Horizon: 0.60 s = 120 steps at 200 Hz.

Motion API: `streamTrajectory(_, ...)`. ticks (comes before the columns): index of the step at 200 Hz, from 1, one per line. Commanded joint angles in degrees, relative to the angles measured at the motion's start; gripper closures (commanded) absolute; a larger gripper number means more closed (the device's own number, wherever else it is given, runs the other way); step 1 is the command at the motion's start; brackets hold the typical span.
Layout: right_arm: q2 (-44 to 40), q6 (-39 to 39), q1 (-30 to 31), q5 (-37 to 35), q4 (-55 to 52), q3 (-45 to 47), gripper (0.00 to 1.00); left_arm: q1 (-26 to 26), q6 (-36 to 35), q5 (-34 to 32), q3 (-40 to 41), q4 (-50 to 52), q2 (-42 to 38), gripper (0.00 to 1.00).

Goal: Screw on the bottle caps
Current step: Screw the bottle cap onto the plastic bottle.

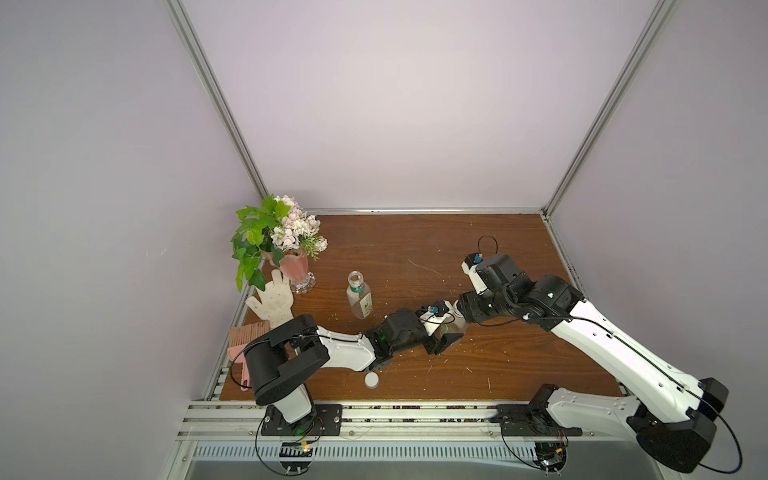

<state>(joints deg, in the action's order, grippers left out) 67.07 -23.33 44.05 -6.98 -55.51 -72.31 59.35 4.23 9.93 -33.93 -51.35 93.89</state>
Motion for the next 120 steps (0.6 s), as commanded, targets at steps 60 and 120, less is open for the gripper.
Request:
streamTrajectory(60,-0.6,1.1,-0.3,0.3,0.7,-1.9,0.36,0.0,-0.6,0.9,-1.2,-1.1,0.8,0.37)
streamTrajectory(120,-0.1,1.3,-0.3,0.8,1.0,-1.2,0.36,0.0,-0.5,0.9,-1.2,-1.2,0.9,0.37)
